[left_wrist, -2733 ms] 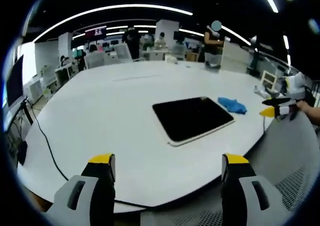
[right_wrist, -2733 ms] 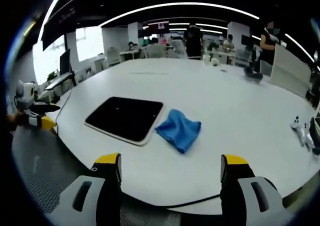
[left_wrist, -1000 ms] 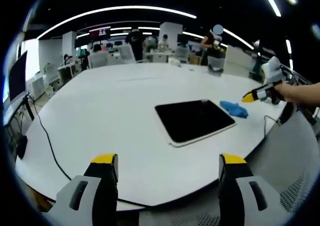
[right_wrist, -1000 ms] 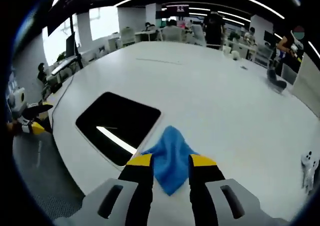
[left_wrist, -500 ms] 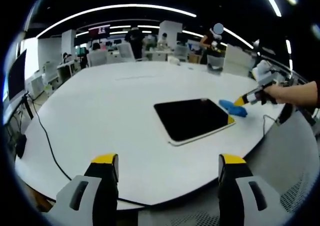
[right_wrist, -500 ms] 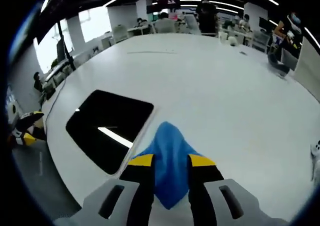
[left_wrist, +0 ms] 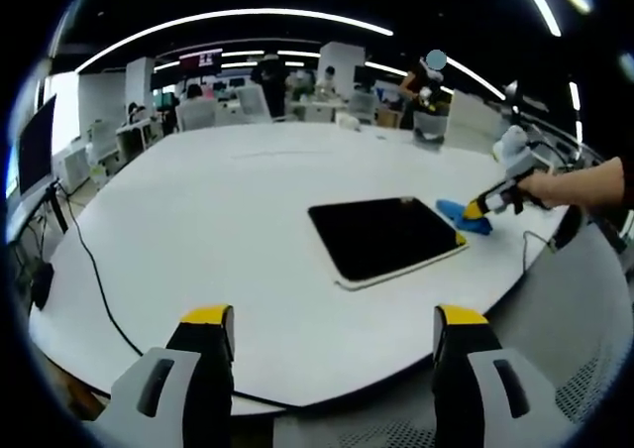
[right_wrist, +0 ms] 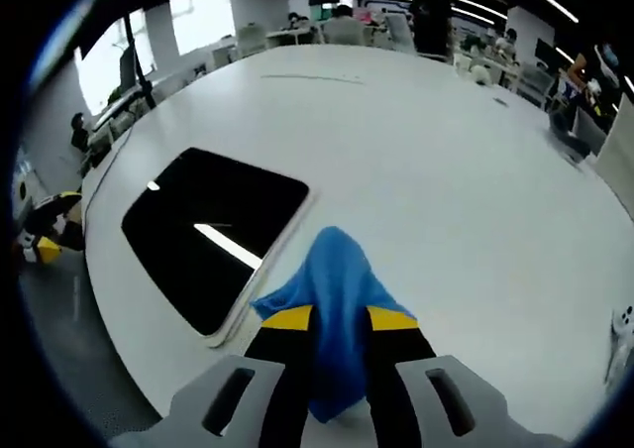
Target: Wipe the mirror surface with the cleaning cloth until all visible marks leave the cleaned area.
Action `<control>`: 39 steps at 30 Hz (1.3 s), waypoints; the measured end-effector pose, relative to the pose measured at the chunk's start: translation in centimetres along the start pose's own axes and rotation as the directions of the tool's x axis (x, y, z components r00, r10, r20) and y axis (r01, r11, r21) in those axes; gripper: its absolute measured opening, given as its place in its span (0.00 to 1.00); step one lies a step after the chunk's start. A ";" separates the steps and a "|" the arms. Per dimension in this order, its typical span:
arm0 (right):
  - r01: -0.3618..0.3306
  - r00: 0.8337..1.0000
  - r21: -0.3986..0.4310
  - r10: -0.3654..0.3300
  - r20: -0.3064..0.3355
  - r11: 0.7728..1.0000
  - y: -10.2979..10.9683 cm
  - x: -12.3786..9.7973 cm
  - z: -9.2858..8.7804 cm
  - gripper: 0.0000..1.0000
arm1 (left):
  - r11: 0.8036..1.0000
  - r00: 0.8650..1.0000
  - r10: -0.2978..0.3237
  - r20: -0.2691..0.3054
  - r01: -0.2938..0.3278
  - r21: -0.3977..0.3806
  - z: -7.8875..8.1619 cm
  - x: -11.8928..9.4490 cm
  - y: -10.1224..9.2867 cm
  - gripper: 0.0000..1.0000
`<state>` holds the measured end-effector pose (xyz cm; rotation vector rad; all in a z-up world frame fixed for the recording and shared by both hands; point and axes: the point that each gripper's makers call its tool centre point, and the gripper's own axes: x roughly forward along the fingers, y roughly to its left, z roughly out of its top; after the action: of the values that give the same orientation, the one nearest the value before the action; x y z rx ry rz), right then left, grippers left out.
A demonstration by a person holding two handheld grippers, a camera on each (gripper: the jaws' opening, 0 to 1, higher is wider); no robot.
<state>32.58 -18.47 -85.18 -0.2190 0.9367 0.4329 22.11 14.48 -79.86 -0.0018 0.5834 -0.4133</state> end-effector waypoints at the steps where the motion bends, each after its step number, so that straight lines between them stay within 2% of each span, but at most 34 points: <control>1: -0.001 1.000 0.003 0.001 -0.001 1.000 -0.1 0.1 0.0 0.15 | 1.000 1.000 -0.008 -0.003 0.008 0.004 0.0 0.0 -0.1 0.82; 6: 0.003 1.000 0.030 -0.003 -0.002 1.000 -0.3 0.2 0.0 0.12 | 1.000 1.000 -0.019 -0.015 0.019 0.005 -0.2 0.1 -0.3 0.82; 9: 0.001 1.000 -0.039 -0.001 0.003 0.999 -0.4 0.4 0.4 0.06 | 1.000 1.000 -0.017 0.024 0.017 0.001 0.4 0.0 -0.3 0.81; 11: 0.004 1.000 -0.021 -0.003 0.013 1.000 -0.5 0.4 0.3 0.06 | 1.000 0.999 -0.021 0.024 0.021 -0.002 0.3 0.0 -0.3 0.81; 13: 0.009 1.000 0.000 -0.009 0.028 1.000 -0.5 0.4 0.3 0.05 | 1.000 1.000 -0.031 0.001 0.031 0.006 0.0 0.1 -0.5 0.81; 16: 0.017 1.000 -0.015 -0.017 0.014 1.000 -0.4 0.5 0.3 0.04 | 1.000 0.999 -0.029 0.023 0.029 0.004 0.4 0.1 -0.5 0.82; 22: 0.024 1.000 -0.029 -0.024 -0.007 0.999 -0.5 0.4 0.8 0.03 | 0.999 0.999 -0.040 0.021 0.040 0.009 0.4 0.1 -0.6 0.81; 23: 0.022 1.000 -0.028 -0.022 -0.004 0.999 -0.5 0.4 1.1 0.03 | 0.999 0.999 -0.037 0.021 0.036 0.008 0.4 0.1 -0.6 0.81; 28: -0.035 0.999 0.081 0.031 0.044 0.996 0.1 0.4 4.3 0.03 | 1.000 1.000 -0.027 0.015 0.027 0.003 0.2 0.1 -0.4 0.81; 32: -0.036 0.998 0.064 0.032 0.061 0.997 0.7 1.1 6.6 0.03 | 1.000 1.000 -0.024 0.012 0.024 0.001 0.2 0.1 -0.4 0.81; 39: -0.049 0.997 0.012 0.048 0.059 0.999 2.4 2.7 8.4 0.03 | 1.000 1.000 -0.018 0.011 0.018 -0.004 0.1 0.1 -0.2 0.81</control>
<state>39.06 -12.52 -82.50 -0.1710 0.8889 0.4758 22.15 14.23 -79.80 -0.0136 0.5735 -0.4294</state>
